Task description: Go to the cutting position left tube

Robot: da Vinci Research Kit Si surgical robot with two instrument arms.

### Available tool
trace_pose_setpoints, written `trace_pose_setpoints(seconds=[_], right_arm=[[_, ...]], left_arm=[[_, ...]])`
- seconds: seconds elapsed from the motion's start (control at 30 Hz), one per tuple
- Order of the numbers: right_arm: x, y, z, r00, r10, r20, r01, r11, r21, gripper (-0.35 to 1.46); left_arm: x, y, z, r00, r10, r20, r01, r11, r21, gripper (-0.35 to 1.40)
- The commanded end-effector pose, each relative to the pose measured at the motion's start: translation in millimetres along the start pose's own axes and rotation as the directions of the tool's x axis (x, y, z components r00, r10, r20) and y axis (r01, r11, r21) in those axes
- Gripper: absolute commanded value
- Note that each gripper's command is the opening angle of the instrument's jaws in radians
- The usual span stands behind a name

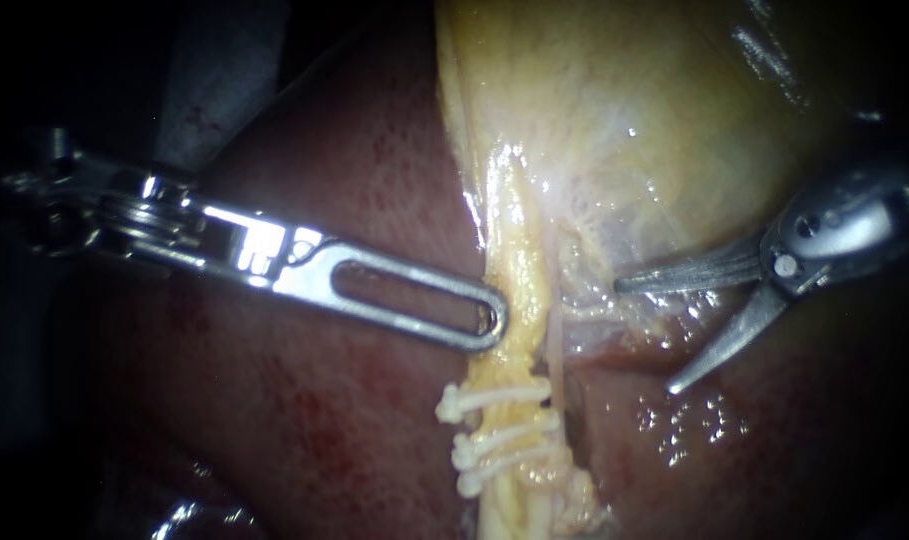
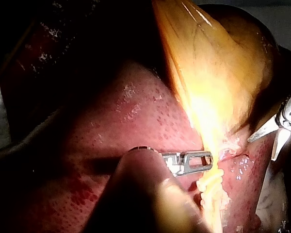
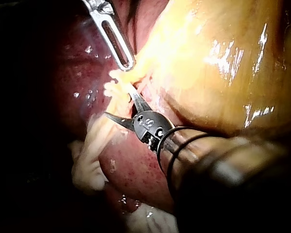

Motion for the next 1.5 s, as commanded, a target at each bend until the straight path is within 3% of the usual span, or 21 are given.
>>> trace_pose_setpoints(seconds=[0.03,0.33,0.53,0.63,0.83,1.23,1.37,1.43,1.5], right_arm=[[0.0,0.0,0.0,1.000,0.000,0.000,0.000,1.000,0.000,1.43],[0.0,-0.1,0.0,1.000,-0.001,0.000,0.001,1.000,0.000,1.43],[0.0,-0.3,0.3,1.000,-0.001,0.000,0.001,1.000,0.005,1.43],[0.1,-0.5,0.5,1.000,0.004,-0.001,-0.004,1.000,0.009,1.43],[0.4,-0.8,1.2,0.995,0.099,-0.007,-0.099,0.995,0.004,1.43],[0.6,-1.3,2.9,0.962,0.272,-0.023,-0.272,0.962,-0.008,1.41],[0.8,-1.3,3.3,0.948,0.317,-0.004,-0.317,0.948,-0.015,1.38],[0.8,-1.6,3.5,0.945,0.322,0.047,-0.321,0.947,-0.026,1.36],[0.8,-1.7,3.7,0.942,0.327,0.073,-0.325,0.945,-0.032,1.34]], left_arm=[[0.0,0.0,0.0,1.0000,0.000,0.000,0.000,1.000,0.000,-0.35],[-0.1,-0.8,-1.1,1.0000,-0.003,-0.007,0.003,1.000,0.006,-0.35],[-0.7,-2.0,-2.9,0.9997,-0.010,-0.022,0.010,1.000,0.019,-0.35],[-1.1,-2.7,-4.1,0.9998,-0.014,-0.012,0.014,1.000,0.018,-0.35],[-1.7,-3.7,-5.7,0.9997,-0.022,-0.004,0.022,1.000,0.020,-0.35],[-1.5,-3.9,-5.7,0.9997,-0.022,-0.003,0.022,1.000,0.020,-0.35],[-1.4,-3.8,-5.6,0.9998,-0.022,-0.003,0.022,1.000,0.019,-0.35],[-1.4,-3.8,-5.6,0.9998,-0.022,-0.003,0.022,1.000,0.019,-0.35],[-1.3,-3.8,-5.5,0.9998,-0.022,-0.002,0.022,1.000,0.019,-0.35]])
